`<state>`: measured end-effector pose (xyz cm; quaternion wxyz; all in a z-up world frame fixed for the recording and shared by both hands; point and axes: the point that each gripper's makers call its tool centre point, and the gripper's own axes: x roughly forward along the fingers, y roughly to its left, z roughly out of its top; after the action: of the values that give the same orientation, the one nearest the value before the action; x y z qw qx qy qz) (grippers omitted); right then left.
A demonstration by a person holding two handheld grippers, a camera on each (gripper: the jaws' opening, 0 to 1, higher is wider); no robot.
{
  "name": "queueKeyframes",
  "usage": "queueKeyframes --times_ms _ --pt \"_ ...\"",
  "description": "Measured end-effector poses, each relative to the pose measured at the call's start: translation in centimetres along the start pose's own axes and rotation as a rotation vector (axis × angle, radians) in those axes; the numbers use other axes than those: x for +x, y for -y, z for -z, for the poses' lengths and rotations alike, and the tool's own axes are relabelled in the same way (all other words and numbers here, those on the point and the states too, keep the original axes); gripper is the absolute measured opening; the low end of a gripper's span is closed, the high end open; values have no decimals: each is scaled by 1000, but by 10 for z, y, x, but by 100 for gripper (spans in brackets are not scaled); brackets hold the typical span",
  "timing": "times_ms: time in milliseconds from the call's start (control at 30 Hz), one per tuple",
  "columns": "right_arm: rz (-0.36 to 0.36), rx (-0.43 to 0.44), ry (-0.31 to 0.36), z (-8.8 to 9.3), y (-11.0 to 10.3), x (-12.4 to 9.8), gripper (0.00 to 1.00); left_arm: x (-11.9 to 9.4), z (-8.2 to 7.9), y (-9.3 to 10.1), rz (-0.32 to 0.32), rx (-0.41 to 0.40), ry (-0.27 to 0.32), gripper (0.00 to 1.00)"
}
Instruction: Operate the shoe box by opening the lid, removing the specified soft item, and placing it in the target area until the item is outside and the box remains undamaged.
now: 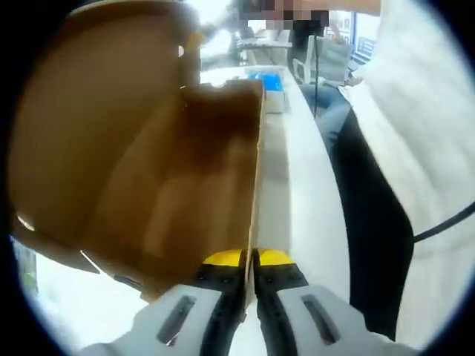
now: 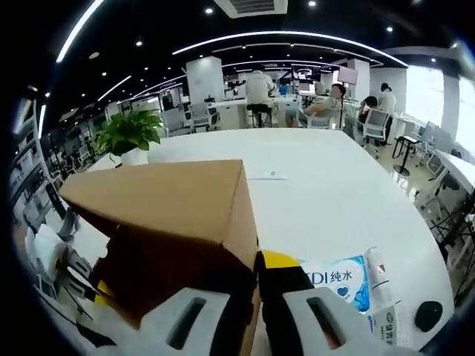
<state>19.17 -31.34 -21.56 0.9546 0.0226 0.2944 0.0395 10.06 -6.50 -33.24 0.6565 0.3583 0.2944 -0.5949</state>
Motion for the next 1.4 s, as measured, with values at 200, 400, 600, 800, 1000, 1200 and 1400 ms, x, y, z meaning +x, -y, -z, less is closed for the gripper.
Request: queueKeyframes --times_ms 200,400,600,800,1000,1200,1400 --pt "11 -49 -13 -1 -2 2 0 -2 1 -1 26 -23 -11 5" --pt "15 -18 -24 5 -2 -1 0 0 4 -1 14 -7 -60 6" --pt "23 -35 -57 14 -3 -1 0 -4 2 -4 16 -45 -49 7" --pt "83 -12 -43 13 -2 0 0 -10 -10 -10 -28 -63 -1 12" --pt "87 -3 -37 13 0 2 0 -20 -21 -14 -83 -163 69 20" --pt "89 16 -48 16 0 5 0 -25 -31 -7 -59 -229 122 32" --pt "89 52 -52 17 0 5 0 -26 -37 -2 -39 -314 157 41"
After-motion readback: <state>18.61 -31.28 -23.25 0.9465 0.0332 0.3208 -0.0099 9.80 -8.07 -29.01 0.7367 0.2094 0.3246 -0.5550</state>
